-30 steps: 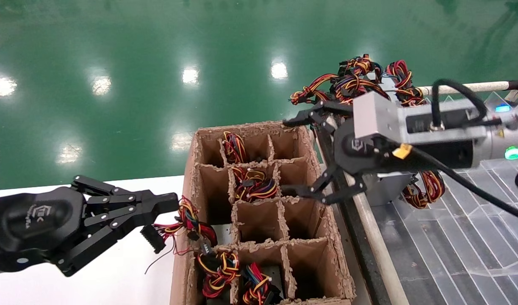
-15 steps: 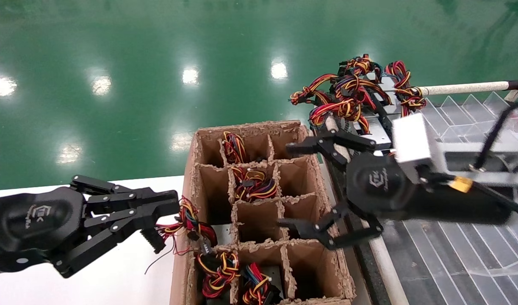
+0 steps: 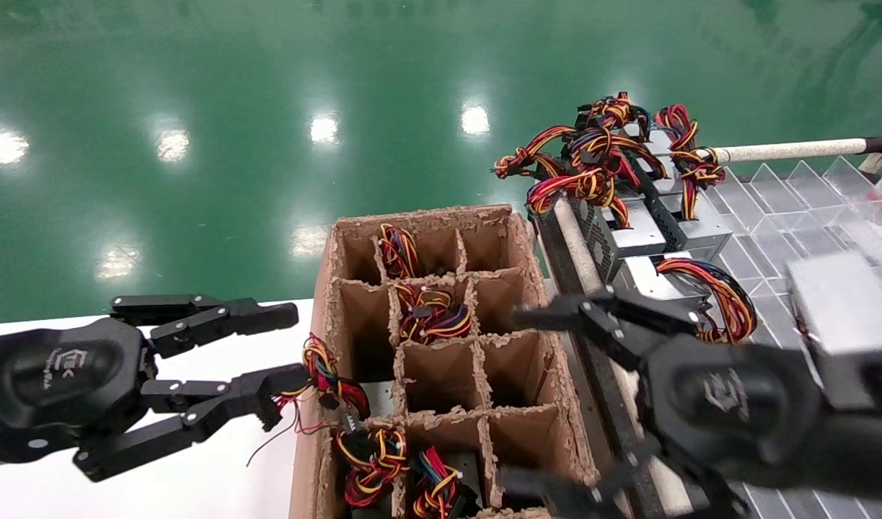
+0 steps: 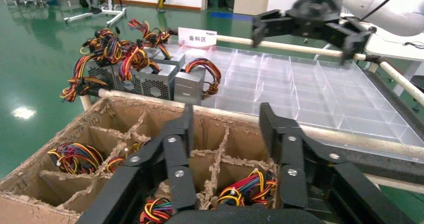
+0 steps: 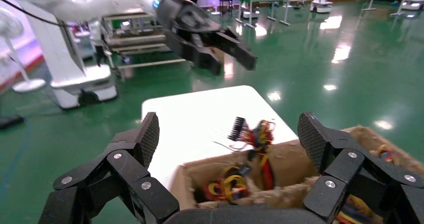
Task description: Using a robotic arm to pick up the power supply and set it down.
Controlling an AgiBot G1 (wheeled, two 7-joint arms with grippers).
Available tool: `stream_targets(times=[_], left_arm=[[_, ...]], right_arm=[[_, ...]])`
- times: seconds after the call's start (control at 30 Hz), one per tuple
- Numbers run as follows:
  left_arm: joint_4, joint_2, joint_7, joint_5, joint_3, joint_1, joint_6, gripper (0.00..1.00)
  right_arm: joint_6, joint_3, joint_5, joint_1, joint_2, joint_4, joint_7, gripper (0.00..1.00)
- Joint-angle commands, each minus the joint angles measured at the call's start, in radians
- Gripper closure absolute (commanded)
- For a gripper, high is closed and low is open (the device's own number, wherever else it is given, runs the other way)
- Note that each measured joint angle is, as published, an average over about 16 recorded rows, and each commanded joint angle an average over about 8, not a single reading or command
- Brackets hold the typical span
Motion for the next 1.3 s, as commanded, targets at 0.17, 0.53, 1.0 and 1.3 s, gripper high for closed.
stream_targets(times=[0.17,0.53,1.0,1.3], left_arm=[[0.0,0.0,0.0,0.0,0.0,0.0,0.0,0.0],[0.0,0.0,0.0,0.0,0.0,0.0,0.0,0.0],[0.0,0.0,0.0,0.0,0.0,0.0,0.0,0.0],[0.0,0.0,0.0,0.0,0.0,0.0,0.0,0.0]], right_arm=[[0.0,0.065,0.031,-0.081,0.029,0.07,0.052,0.0],[0.001,0.053,0.025,-0.065,0.024,0.056,0.043,0.0],[0.001,0.039,0.018,-0.048,0.018,0.042,0.035,0.0],[0.001,0.036,0.017,-0.044,0.017,0.039,0.034,0.0]])
